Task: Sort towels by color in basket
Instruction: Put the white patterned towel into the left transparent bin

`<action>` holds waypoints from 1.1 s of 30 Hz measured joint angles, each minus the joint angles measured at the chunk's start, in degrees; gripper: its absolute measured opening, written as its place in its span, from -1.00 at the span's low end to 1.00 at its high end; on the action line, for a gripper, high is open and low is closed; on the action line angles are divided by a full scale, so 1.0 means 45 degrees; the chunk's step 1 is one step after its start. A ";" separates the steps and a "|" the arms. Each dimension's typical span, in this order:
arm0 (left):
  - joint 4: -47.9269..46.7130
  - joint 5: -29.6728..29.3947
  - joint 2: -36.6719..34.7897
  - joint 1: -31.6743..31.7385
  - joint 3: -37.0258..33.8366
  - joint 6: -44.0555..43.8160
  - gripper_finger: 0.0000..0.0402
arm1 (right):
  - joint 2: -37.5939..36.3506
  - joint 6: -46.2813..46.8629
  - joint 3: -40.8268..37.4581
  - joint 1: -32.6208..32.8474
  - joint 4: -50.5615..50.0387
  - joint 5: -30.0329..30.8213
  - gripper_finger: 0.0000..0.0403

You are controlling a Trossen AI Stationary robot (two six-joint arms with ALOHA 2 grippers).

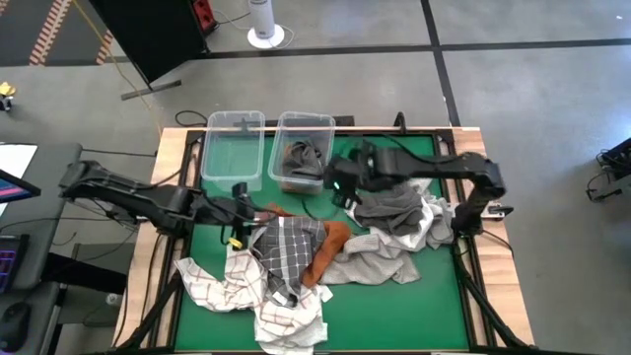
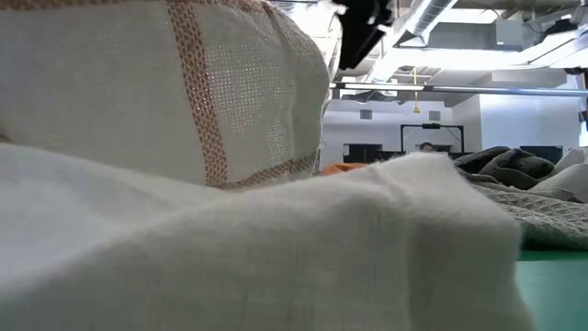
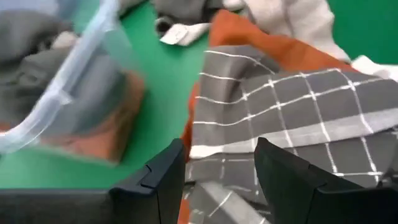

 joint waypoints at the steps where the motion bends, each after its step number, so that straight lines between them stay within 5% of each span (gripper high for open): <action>1: 0.0226 0.0328 0.0189 -0.0055 0.0000 0.0204 -0.10 | -0.0390 0.0315 -0.0621 0.0291 0.0392 0.0167 0.42; 8: 0.2697 0.3496 0.1286 -0.0777 0.0005 0.1524 -0.10 | -0.2649 0.1335 -0.5213 0.1902 0.4844 0.0905 0.42; 13: 0.3762 0.4958 0.1699 -0.1614 0.0029 0.0787 -0.10 | -0.3310 0.1144 -0.7084 0.2078 0.7463 0.1516 0.42; 24: -0.0146 0.4957 0.1714 -0.4105 0.0437 -0.2658 -0.10 | -0.3332 0.1207 -0.7624 0.2121 0.8738 0.2812 0.42; 33: -0.1795 0.2274 0.1805 -0.5681 0.1141 -0.4044 -0.10 | -0.3342 0.1221 -0.7624 0.2078 0.8953 0.2822 0.42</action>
